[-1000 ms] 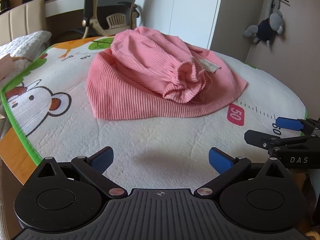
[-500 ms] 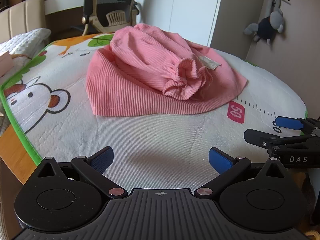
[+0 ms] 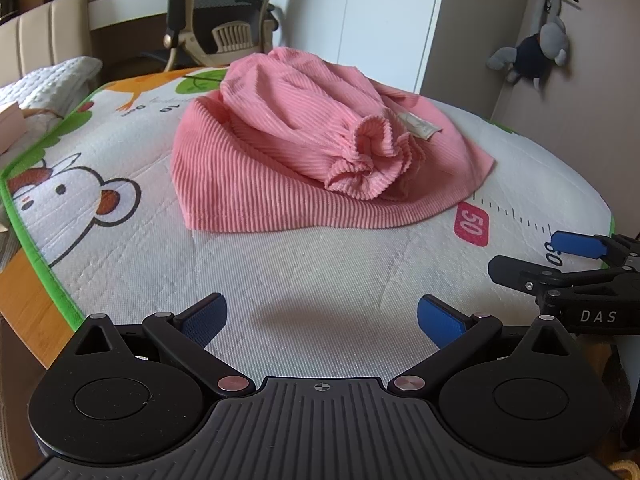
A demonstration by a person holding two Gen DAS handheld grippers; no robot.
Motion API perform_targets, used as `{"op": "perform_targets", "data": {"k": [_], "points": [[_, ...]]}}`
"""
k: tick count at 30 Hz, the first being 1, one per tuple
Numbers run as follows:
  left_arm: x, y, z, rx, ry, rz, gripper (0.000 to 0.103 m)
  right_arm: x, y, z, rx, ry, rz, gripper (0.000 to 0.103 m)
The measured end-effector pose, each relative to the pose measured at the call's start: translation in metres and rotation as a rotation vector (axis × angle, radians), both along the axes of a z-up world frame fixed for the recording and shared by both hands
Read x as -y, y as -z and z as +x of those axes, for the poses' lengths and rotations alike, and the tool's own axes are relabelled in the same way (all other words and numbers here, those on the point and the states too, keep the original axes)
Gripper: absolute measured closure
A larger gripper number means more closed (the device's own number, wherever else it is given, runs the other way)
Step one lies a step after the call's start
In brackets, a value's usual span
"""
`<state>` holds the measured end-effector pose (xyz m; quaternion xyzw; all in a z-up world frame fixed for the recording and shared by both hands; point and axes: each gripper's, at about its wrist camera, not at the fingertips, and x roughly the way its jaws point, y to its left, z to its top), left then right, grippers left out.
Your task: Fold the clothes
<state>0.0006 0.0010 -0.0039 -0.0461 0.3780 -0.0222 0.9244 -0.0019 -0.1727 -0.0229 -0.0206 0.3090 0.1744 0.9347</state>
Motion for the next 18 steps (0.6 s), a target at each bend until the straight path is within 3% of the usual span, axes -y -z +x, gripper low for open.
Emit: {"op": "perform_targets", "data": {"k": [18], "points": [[0.0023, -0.0059, -0.0032, 0.04, 0.003, 0.009, 0.0, 0.0018, -0.0042, 0.0005, 0.019, 0.001, -0.002, 0.0]]}}
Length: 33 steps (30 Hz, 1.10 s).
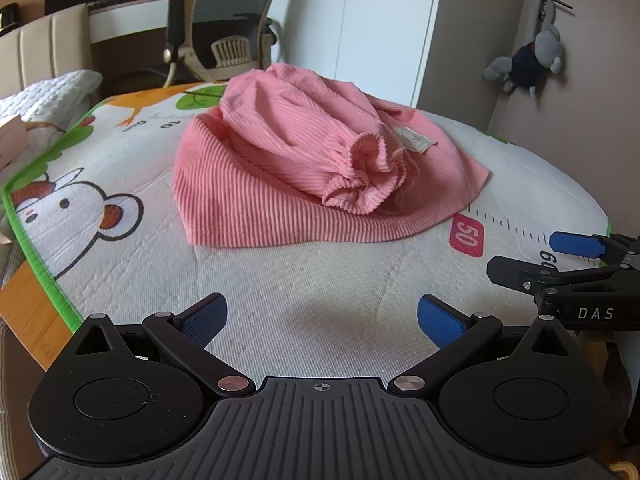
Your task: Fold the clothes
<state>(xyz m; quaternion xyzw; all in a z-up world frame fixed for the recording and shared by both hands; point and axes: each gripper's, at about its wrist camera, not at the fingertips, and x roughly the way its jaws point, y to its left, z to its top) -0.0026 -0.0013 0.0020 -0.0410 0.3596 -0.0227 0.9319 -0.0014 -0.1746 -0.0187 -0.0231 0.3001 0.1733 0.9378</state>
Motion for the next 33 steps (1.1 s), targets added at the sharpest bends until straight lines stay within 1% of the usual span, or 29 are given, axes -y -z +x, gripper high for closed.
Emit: {"op": "perform_targets", "data": {"k": [26, 33], "points": [[-0.0012, 0.002, 0.001, -0.016, -0.003, -0.003, 0.0, -0.0005, 0.0022, 0.0009, -0.013, -0.001, -0.003, 0.0], [-0.0062, 0.0028, 0.0066, -0.03, -0.006, -0.014, 0.0, 0.0005, 0.0018, 0.0056, -0.026, -0.023, 0.013, 0.0]]}}
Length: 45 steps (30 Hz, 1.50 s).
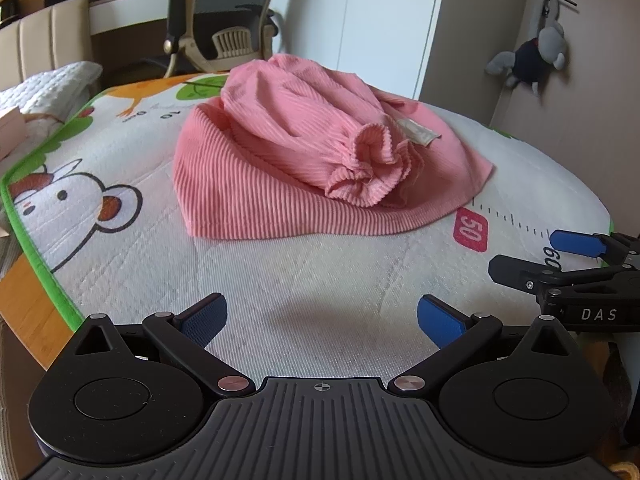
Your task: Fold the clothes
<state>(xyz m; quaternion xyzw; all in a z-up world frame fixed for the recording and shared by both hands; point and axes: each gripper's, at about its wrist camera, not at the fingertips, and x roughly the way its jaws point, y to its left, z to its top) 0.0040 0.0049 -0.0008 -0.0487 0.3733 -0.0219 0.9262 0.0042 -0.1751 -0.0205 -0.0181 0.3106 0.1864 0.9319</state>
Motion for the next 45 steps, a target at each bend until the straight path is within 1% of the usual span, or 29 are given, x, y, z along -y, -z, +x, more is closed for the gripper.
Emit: {"op": "perform_targets", "data": {"k": [1, 3, 6, 8, 10, 12, 14, 15, 17, 20, 23, 24, 25, 26, 27, 28, 29, 31, 34, 35, 36, 37, 38, 39, 40, 42, 43, 45], "points": [[-0.003, -0.001, 0.003, 0.0, -0.005, -0.004, 0.0, 0.001, 0.0, 0.002, -0.01, -0.008, 0.013, 0.0], [-0.011, -0.004, 0.011, 0.006, -0.017, -0.016, 0.0, 0.007, 0.002, 0.011, -0.057, -0.001, 0.058, 0.0], [-0.029, -0.016, 0.029, 0.044, -0.044, -0.046, 0.0, 0.015, 0.005, 0.02, -0.104, 0.012, 0.121, 0.0], [-0.043, -0.024, 0.049, 0.079, -0.066, -0.058, 0.0, 0.02, 0.008, 0.024, -0.125, 0.02, 0.16, 0.0], [-0.057, -0.029, 0.072, 0.1, -0.075, -0.073, 0.0, 0.023, 0.009, 0.025, -0.13, 0.016, 0.178, 0.0], [-0.071, -0.031, 0.099, 0.107, -0.067, -0.095, 0.0, 0.025, 0.01, 0.026, -0.136, 0.009, 0.189, 0.0], [-0.082, -0.028, 0.125, 0.091, -0.06, -0.119, 0.0, 0.026, 0.009, 0.028, -0.149, 0.008, 0.196, 0.0], [-0.088, -0.025, 0.137, 0.076, -0.058, -0.132, 0.0, 0.024, 0.008, 0.028, -0.153, 0.003, 0.184, 0.0], [-0.098, -0.018, 0.155, 0.045, -0.059, -0.162, 0.0, 0.014, 0.006, 0.03, -0.155, -0.046, 0.089, 0.0], [-0.113, -0.011, 0.165, 0.028, -0.053, -0.202, 0.0, 0.006, -0.009, 0.043, -0.1, -0.091, 0.035, 0.0], [-0.126, -0.009, 0.17, 0.035, -0.047, -0.229, 0.0, -0.007, -0.035, 0.069, 0.067, -0.105, -0.062, 0.001], [-0.131, -0.01, 0.172, 0.046, -0.057, -0.236, 0.0, -0.013, -0.041, 0.085, 0.106, -0.11, -0.09, 0.004], [-0.136, -0.011, 0.174, 0.059, -0.068, -0.245, 0.0, -0.019, -0.047, 0.102, 0.143, -0.116, -0.117, 0.013], [-0.141, -0.012, 0.176, 0.071, -0.079, -0.254, 0.0, -0.024, -0.051, 0.124, 0.141, -0.116, -0.117, 0.023], [-0.145, -0.012, 0.178, 0.077, -0.083, -0.268, 0.0, -0.03, -0.053, 0.149, 0.121, -0.106, -0.099, 0.027], [-0.148, -0.012, 0.182, 0.078, -0.081, -0.285, 0.0, -0.037, -0.054, 0.175, 0.1, -0.095, -0.079, 0.035], [-0.15, -0.013, 0.185, 0.079, -0.079, -0.302, 0.0, -0.043, -0.053, 0.198, 0.084, -0.082, -0.064, 0.041], [-0.151, -0.012, 0.193, 0.074, -0.058, -0.31, 0.0, -0.058, -0.048, 0.237, 0.081, -0.05, -0.047, 0.041], [-0.147, -0.008, 0.205, 0.061, -0.041, -0.282, 0.0, -0.077, -0.035, 0.287, 0.068, -0.006, 0.001, 0.041], [-0.146, -0.006, 0.21, 0.058, -0.043, -0.278, 0.0, -0.082, -0.027, 0.302, 0.048, 0.006, 0.019, 0.041], [-0.146, -0.003, 0.213, 0.055, -0.043, -0.282, 0.0, -0.087, -0.018, 0.316, 0.005, 0.0, 0.044, 0.041], [-0.146, 0.001, 0.216, 0.052, -0.039, -0.294, 0.0, -0.091, -0.009, 0.323, -0.038, -0.019, 0.059, 0.041], [-0.146, 0.005, 0.218, 0.049, -0.026, -0.31, 0.0, -0.095, 0.0, 0.33, -0.082, -0.04, 0.072, 0.044], [-0.145, 0.009, 0.219, 0.045, -0.005, -0.33, 0.0, -0.099, 0.006, 0.327, -0.103, -0.065, 0.072, 0.047], [-0.143, 0.013, 0.219, 0.039, 0.023, -0.349, 0.0, -0.102, 0.011, 0.322, -0.121, -0.091, 0.071, 0.053], [-0.135, 0.017, 0.214, 0.027, 0.086, -0.366, 0.0, -0.104, 0.011, 0.305, -0.123, -0.13, 0.064, 0.06], [-0.13, 0.018, 0.209, 0.026, 0.116, -0.358, 0.0, -0.101, 0.01, 0.294, -0.136, -0.152, 0.071, 0.066], [-0.116, 0.017, 0.191, 0.008, 0.171, -0.35, 0.0, -0.089, 0.006, 0.27, -0.171, -0.182, 0.091, 0.069]]}}
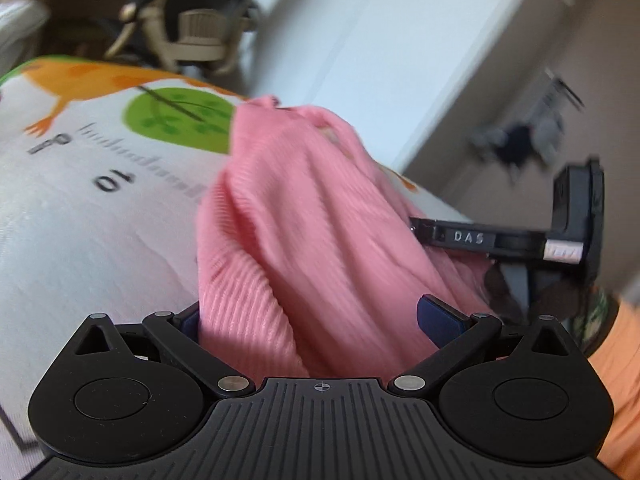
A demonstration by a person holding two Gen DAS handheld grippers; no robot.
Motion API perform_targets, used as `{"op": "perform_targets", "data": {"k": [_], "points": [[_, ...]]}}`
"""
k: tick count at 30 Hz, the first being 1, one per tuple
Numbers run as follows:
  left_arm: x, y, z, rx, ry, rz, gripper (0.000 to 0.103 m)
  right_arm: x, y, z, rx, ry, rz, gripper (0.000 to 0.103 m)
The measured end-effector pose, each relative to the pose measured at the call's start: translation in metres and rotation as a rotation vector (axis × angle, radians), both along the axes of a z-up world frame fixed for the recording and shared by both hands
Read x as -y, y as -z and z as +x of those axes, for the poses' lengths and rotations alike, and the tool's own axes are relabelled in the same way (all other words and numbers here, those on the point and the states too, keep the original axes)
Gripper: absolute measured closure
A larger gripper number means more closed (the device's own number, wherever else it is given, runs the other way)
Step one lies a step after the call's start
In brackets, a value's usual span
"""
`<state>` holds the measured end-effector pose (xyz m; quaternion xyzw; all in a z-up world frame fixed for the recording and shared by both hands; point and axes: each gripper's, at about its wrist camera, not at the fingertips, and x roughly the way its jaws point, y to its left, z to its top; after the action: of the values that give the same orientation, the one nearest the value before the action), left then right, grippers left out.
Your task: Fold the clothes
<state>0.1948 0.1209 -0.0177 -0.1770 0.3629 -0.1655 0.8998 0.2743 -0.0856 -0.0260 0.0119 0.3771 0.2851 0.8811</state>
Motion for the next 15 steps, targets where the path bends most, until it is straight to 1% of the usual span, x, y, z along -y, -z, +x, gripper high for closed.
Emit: {"op": "perform_targets", "data": {"k": [1, 5, 8, 10, 13, 15], "points": [[0.007, 0.0, -0.01, -0.007, 0.029, 0.001, 0.0, 0.006, -0.002, -0.014, -0.013, -0.015, 0.004, 0.07], [0.034, -0.003, -0.063, -0.035, 0.146, 0.014, 0.0, 0.037, -0.005, -0.095, 0.007, -0.107, -0.068, 0.07], [0.046, -0.001, -0.109, -0.062, 0.178, 0.0, 0.0, 0.067, -0.007, -0.152, 0.002, -0.123, -0.079, 0.07], [0.053, 0.0, -0.131, -0.058, 0.182, 0.032, 0.0, 0.084, -0.007, -0.181, 0.01, -0.108, -0.077, 0.069], [0.061, 0.003, -0.144, -0.038, 0.156, 0.07, 0.0, 0.095, -0.006, -0.206, 0.052, -0.074, -0.087, 0.069], [0.068, 0.001, -0.143, -0.049, 0.164, 0.12, 0.0, 0.097, -0.007, -0.216, 0.083, -0.053, -0.1, 0.069]]}}
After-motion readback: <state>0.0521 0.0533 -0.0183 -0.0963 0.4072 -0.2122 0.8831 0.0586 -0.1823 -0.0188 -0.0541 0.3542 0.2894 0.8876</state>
